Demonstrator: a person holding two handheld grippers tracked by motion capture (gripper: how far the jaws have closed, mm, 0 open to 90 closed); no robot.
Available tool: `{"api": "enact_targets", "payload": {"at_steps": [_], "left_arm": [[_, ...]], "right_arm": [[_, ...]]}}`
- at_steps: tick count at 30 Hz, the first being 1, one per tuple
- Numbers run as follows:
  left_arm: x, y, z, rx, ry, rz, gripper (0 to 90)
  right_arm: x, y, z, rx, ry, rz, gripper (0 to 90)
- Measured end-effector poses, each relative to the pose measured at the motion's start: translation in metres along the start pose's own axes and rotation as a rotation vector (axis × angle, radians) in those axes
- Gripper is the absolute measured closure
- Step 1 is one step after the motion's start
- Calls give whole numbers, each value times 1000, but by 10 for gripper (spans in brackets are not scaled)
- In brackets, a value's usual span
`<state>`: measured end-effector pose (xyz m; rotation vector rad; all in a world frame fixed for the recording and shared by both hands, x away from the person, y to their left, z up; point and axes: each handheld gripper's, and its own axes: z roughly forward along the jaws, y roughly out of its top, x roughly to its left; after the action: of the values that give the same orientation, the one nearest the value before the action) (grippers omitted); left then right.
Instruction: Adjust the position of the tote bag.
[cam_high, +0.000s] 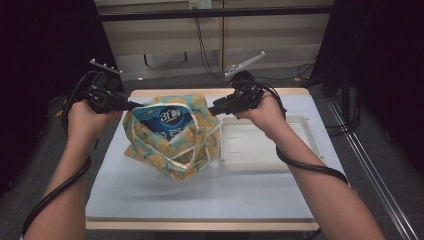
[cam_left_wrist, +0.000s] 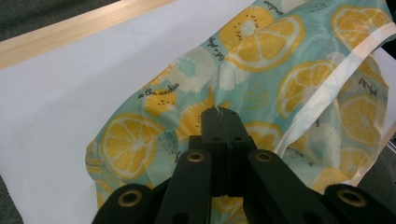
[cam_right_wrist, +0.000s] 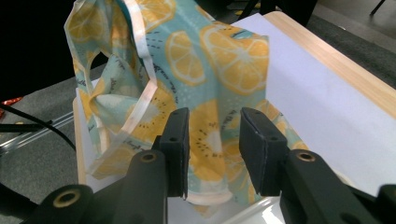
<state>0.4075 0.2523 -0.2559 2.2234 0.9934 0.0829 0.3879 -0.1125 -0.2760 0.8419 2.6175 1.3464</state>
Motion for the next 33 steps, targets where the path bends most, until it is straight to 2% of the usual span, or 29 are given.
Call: {"api": "enact_targets", "payload": {"at_steps": [5, 7, 10, 12, 14, 15, 16, 20, 23, 24, 26, 33], "left_arm": [[-2, 0, 1, -3, -2, -1, 900], [-3, 1, 1, 2, 1, 13, 900], [-4, 2, 0, -4, 1, 16, 900], [-5, 3, -1, -5, -2, 21, 900], [-6, 3, -2, -12, -2, 16, 900], [-6, 4, -3, -3, 0, 28, 900], [-7, 5, -4, -10, 0, 15, 900], [-8, 9, -10, -14, 5, 15, 900], [-8, 13, -15, -16, 10, 31, 900], [-10, 14, -15, -29, 11, 17, 900], [-10, 17, -16, -14, 14, 32, 900], [-1, 17, -7, -9, 13, 8, 898]], "right_arm": [[3, 1, 8, 8, 16, -2, 650], [4, 2, 11, 17, 23, -9, 668], [4, 4, 14, 19, 20, -6, 744], [4, 4, 14, 19, 25, -3, 840], [3, 4, 14, 22, 28, 1, 888], [3, 5, 13, 24, 24, 2, 900], [2, 5, 12, 20, 27, 4, 900], [1, 11, 3, -11, 27, 16, 900], [0, 17, -4, -27, 26, 22, 900], [0, 19, -5, -33, 24, 24, 900], [0, 23, -7, -44, 24, 25, 900], [-3, 34, -3, -62, 4, 42, 900]]}}
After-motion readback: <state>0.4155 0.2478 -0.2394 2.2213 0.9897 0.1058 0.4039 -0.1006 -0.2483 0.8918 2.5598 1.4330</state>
